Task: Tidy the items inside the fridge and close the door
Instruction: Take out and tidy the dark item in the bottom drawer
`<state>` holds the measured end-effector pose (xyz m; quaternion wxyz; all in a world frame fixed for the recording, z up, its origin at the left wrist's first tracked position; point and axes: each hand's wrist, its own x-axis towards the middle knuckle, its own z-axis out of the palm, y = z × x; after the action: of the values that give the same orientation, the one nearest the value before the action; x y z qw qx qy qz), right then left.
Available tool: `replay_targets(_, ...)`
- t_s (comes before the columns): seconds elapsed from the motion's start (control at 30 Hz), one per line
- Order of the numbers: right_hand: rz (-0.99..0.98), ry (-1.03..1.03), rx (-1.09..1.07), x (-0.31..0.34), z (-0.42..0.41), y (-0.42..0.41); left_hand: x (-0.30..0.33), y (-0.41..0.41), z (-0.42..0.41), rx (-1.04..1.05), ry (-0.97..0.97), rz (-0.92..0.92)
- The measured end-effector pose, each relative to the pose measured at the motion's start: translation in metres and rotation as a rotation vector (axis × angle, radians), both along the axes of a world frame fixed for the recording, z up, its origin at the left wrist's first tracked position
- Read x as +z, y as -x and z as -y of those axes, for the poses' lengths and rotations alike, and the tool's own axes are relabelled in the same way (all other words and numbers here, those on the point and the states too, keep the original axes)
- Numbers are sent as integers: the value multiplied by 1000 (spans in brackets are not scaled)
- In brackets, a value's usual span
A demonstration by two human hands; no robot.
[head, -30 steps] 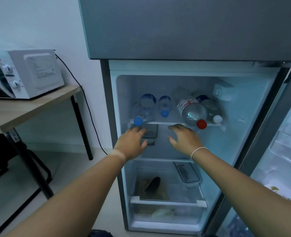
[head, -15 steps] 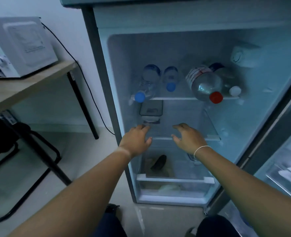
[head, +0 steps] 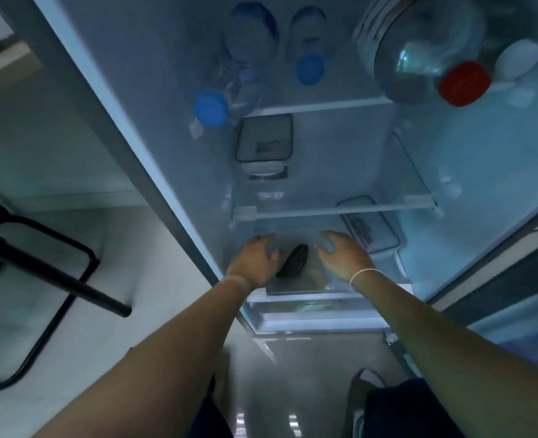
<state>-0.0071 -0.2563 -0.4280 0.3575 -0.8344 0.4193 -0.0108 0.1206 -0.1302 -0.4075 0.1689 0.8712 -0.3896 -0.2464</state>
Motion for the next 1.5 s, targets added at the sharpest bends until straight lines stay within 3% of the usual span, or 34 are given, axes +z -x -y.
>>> replay_targets(0.17, 93, -284, -248, -40, -2, -8, -40, 0, 21, 103, 5, -136)
replay_targets(0.83, 181, -870, -433, -117, 2, -49, -132, -22, 58, 424, 4, -575)
replay_targets(1.23, 220, -910, -497, -128, -1, -54, -154, -21, 63, 416, -10, -605)
replay_targets(1.5, 373, -1120, -631, -109, -8, -56, -153, -7, 55, 528, -88, -648)
